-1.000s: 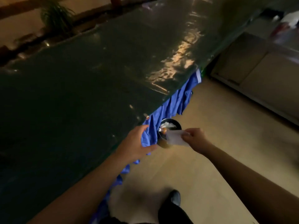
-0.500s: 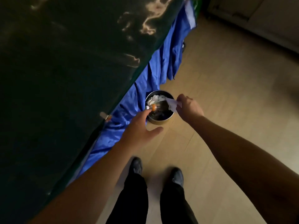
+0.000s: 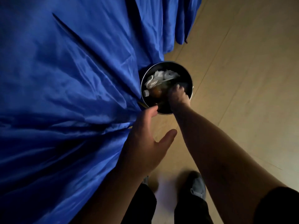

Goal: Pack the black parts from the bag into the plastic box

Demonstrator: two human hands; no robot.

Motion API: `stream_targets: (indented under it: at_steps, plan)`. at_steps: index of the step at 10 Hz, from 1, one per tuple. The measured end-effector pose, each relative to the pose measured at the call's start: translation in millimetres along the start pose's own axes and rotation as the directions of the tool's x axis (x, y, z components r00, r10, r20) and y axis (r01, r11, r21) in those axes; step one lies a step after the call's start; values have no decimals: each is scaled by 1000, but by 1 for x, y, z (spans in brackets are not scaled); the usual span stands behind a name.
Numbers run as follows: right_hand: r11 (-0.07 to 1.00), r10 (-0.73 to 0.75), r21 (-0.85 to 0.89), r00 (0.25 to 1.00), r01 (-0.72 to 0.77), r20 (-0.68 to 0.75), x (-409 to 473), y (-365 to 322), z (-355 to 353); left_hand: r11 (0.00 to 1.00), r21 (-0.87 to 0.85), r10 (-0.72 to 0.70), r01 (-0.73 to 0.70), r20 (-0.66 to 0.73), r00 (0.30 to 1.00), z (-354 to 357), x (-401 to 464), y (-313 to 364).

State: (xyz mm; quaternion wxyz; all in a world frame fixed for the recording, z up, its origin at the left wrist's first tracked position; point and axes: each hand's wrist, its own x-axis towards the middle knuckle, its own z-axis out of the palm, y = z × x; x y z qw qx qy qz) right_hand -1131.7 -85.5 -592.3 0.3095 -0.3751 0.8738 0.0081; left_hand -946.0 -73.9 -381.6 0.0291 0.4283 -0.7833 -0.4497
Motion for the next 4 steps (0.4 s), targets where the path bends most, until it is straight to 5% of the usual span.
stream_targets:
  at_steps: [2, 4]
  plan:
    - [996, 30, 77, 968, -51, 250, -6, 0, 4, 1000, -23, -18, 19, 41, 999, 2, -7, -7]
    - [983, -83, 167, 995, 74, 46, -64, -13, -84, 996, -89, -14, 16, 22, 1000, -29, -27, 39]
